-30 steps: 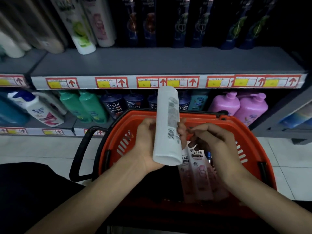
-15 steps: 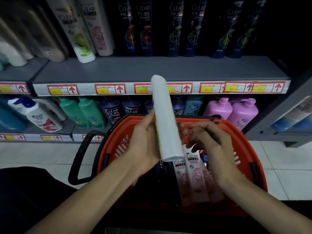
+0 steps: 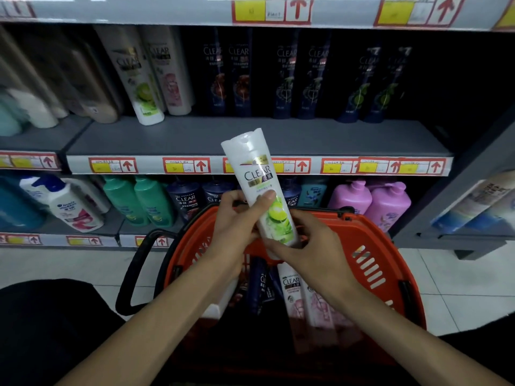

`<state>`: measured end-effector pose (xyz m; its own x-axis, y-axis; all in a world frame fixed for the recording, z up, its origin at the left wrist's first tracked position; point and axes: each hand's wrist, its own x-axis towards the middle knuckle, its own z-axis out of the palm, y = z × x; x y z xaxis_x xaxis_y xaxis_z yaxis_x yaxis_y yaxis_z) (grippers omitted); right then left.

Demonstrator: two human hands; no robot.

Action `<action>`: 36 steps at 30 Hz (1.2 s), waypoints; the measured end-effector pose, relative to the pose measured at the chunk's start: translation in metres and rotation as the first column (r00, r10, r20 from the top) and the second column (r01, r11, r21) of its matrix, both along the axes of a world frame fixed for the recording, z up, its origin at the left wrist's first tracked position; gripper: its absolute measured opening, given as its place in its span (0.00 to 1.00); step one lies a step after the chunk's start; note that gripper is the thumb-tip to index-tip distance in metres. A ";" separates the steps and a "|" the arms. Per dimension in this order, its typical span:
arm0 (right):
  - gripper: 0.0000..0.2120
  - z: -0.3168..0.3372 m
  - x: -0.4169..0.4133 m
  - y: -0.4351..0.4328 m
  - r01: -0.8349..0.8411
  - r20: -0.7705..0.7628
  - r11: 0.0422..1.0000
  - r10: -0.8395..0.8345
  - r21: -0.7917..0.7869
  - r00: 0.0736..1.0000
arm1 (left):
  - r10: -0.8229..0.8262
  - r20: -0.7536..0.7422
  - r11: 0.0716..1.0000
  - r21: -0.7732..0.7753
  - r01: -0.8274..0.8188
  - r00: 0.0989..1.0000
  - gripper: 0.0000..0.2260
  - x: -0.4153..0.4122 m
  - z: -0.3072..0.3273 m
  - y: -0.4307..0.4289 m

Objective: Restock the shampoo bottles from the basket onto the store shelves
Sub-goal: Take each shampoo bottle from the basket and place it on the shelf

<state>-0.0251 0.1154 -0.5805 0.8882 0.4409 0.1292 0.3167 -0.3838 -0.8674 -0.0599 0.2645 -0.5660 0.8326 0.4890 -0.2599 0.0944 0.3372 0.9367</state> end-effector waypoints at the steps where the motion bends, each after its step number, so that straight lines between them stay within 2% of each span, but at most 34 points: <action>1: 0.26 -0.002 0.003 0.003 0.005 0.010 1.000 -0.004 -0.025 1.000 | 0.013 0.006 0.999 0.037 -0.013 1.000 0.22 -0.001 0.001 0.000; 7: 0.27 -0.003 0.009 0.024 0.009 -0.002 0.998 -0.009 -0.063 1.000 | 0.061 0.039 0.986 0.153 -0.066 0.997 0.25 -0.003 0.005 0.012; 11: 0.30 0.006 0.014 0.036 -0.037 -0.015 0.998 0.036 -0.060 0.999 | 0.034 0.080 0.972 0.231 -0.051 0.996 0.23 -0.012 0.013 0.025; 17: 0.29 0.022 0.007 0.075 -0.023 0.034 0.999 0.022 0.031 0.999 | -0.007 0.130 0.950 0.310 -0.034 0.992 0.22 -0.032 0.028 0.058; 22: 0.28 0.033 0.007 0.132 -0.004 0.043 0.997 0.000 0.075 0.999 | 0.130 0.107 0.914 0.372 -0.161 0.986 0.16 -0.043 0.031 0.105; 26: 0.21 0.043 0.006 0.185 0.023 0.074 0.995 -0.031 0.098 0.997 | 0.210 0.160 0.880 0.400 -0.258 0.965 0.18 -0.044 0.039 0.139; 30: 0.23 0.045 0.012 0.226 -0.029 0.076 0.991 0.019 0.127 0.997 | 0.266 0.186 0.841 0.434 -0.322 0.946 0.17 -0.034 0.041 0.175; 36: 0.25 0.052 0.033 0.264 -0.093 0.073 0.986 0.083 0.137 0.994 | 0.172 0.218 0.824 0.502 -0.262 0.961 0.17 -0.023 0.047 0.222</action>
<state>0.0077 0.3797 -0.5289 0.8340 0.4902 0.2534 0.4032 -0.2280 -0.8862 -0.0831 0.4864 -0.5193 0.6962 0.6865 0.2098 -0.0850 -0.2114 0.9737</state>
